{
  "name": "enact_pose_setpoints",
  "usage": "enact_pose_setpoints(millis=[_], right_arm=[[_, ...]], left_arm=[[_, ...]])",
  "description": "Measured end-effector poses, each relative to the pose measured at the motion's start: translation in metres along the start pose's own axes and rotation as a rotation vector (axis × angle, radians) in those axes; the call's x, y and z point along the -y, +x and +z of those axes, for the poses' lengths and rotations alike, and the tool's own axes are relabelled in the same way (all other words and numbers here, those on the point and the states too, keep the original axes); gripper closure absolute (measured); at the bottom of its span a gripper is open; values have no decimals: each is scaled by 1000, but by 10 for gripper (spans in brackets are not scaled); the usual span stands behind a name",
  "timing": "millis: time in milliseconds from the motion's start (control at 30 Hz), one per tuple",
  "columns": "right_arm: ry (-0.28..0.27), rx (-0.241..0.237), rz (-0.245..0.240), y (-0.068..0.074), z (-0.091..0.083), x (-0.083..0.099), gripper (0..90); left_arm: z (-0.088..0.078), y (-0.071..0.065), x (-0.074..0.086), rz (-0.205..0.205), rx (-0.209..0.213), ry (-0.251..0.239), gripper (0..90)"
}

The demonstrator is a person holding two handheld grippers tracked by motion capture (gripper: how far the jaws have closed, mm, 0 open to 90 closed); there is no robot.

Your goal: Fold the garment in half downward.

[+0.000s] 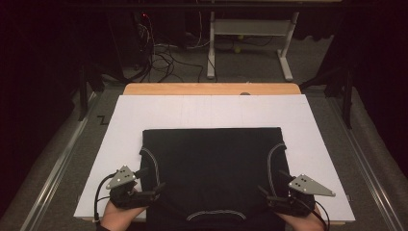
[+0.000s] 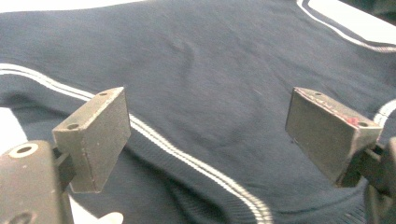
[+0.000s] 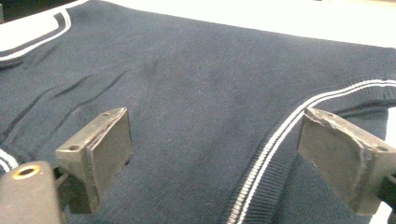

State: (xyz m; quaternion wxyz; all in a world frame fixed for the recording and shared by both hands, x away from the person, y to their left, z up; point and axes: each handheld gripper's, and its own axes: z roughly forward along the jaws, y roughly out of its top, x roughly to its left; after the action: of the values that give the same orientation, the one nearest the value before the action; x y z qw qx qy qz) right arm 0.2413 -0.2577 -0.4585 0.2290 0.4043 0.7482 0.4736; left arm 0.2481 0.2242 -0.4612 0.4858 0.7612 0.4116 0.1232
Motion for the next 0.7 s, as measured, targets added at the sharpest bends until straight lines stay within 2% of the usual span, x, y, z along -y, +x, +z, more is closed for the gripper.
enact_pose_setpoints(millis=[100, 233, 367, 567, 700], right_arm=[[-4, 13, 15, -3, 0, 0, 45], [-9, 22, 33, -6, 0, 0, 3], [-16, 31, 35, -6, 0, 0, 2], [-38, 19, 25, -1, 1, -4, 2], [-66, -7, 25, 7, 4, -10, 3]], left_arm=[[-3, 9, -1, -22, -19, 15, 73], [-7, 18, -2, -48, -46, 10, 0], [-9, 24, -3, -38, -89, -17, 0], [-6, 34, -1, -48, -91, 1, 0], [-5, 39, -1, -39, -116, -2, 0]])
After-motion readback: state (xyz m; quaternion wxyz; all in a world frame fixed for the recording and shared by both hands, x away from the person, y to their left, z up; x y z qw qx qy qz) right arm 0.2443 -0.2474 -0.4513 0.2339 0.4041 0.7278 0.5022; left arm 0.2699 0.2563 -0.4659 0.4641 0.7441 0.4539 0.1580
